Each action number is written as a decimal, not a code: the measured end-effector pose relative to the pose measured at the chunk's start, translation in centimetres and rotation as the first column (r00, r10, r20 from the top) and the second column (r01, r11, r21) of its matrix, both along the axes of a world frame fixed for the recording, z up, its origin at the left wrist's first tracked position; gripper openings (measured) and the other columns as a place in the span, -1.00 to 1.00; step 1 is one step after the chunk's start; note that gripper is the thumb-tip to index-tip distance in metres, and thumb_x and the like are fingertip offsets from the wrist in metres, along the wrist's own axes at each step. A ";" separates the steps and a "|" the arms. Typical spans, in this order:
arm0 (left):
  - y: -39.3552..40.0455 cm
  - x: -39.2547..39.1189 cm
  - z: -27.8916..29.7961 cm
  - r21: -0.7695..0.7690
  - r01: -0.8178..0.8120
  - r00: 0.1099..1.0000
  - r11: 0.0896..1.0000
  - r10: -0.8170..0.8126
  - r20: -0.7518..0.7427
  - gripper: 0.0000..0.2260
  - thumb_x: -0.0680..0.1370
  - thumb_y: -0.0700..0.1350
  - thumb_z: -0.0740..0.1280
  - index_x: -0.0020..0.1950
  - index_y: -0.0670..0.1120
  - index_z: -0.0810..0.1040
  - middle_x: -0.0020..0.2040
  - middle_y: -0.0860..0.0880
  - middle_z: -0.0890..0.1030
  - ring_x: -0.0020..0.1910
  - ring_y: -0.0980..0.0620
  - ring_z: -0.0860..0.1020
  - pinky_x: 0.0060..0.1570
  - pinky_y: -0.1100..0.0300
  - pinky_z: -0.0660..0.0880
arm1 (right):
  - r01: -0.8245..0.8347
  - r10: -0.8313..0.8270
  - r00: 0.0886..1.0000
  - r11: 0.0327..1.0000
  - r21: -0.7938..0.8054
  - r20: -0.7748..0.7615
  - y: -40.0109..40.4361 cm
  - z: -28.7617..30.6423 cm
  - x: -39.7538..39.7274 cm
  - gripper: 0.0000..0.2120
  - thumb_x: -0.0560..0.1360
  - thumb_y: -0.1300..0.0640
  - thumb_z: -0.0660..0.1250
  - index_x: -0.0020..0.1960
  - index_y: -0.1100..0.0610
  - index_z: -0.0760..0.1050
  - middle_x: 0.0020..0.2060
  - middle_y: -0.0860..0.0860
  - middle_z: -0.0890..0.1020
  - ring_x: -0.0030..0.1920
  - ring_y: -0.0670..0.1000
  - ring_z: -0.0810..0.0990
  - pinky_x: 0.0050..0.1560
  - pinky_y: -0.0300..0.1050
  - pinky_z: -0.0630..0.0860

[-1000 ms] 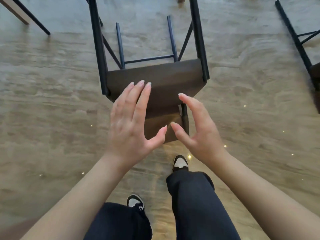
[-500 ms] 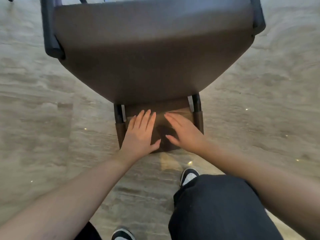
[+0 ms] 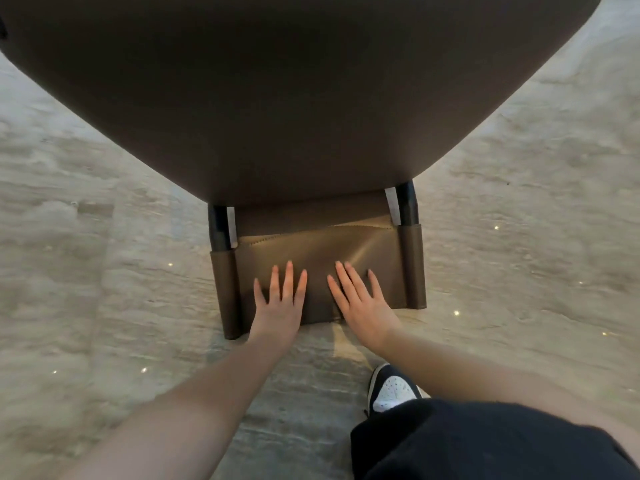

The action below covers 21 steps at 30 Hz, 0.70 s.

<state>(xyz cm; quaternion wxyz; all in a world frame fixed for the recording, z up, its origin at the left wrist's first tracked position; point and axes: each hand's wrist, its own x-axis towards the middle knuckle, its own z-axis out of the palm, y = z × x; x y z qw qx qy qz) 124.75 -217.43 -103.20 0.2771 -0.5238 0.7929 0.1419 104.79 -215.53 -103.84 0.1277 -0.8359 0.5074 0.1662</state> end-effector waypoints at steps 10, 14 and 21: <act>-0.2 -0.5 0.6 0.103 -0.044 0.998 0.994 0.049 -0.039 -0.23 0.65 -0.20 0.19 0.59 -0.11 -0.37 0.58 -0.24 -0.37 0.57 -0.35 -0.30 0.46 -0.44 0.00 | 0.024 -0.021 0.993 0.999 0.023 -0.120 -0.7 1.1 1.0 -0.20 0.63 0.04 0.15 0.48 0.27 -0.42 0.51 0.39 -0.21 0.52 0.38 -0.22 0.40 0.45 0.06; 0.0 -0.6 1.1 0.170 -0.070 0.996 0.983 0.079 -0.045 -0.23 0.66 -0.19 0.20 0.60 -0.08 -0.35 0.60 -0.23 -0.35 0.57 -0.34 -0.29 0.44 -0.46 0.02 | 0.008 0.003 0.989 0.997 0.073 -0.149 -1.1 2.0 1.1 -0.26 0.64 0.07 0.12 0.50 0.25 -0.37 0.51 0.38 -0.22 0.52 0.38 -0.24 0.41 0.46 0.05; -1.1 -1.4 4.8 0.243 -0.146 0.988 0.959 0.153 -0.010 -0.17 0.62 -0.28 0.25 0.61 -0.03 -0.32 0.60 -0.18 -0.35 0.58 -0.30 -0.30 0.44 -0.46 0.02 | -0.023 0.040 0.986 0.994 0.109 -0.162 -2.2 6.0 1.0 -0.33 0.65 0.12 0.10 0.55 0.21 -0.26 0.52 0.37 -0.18 0.52 0.38 -0.23 0.39 0.48 0.05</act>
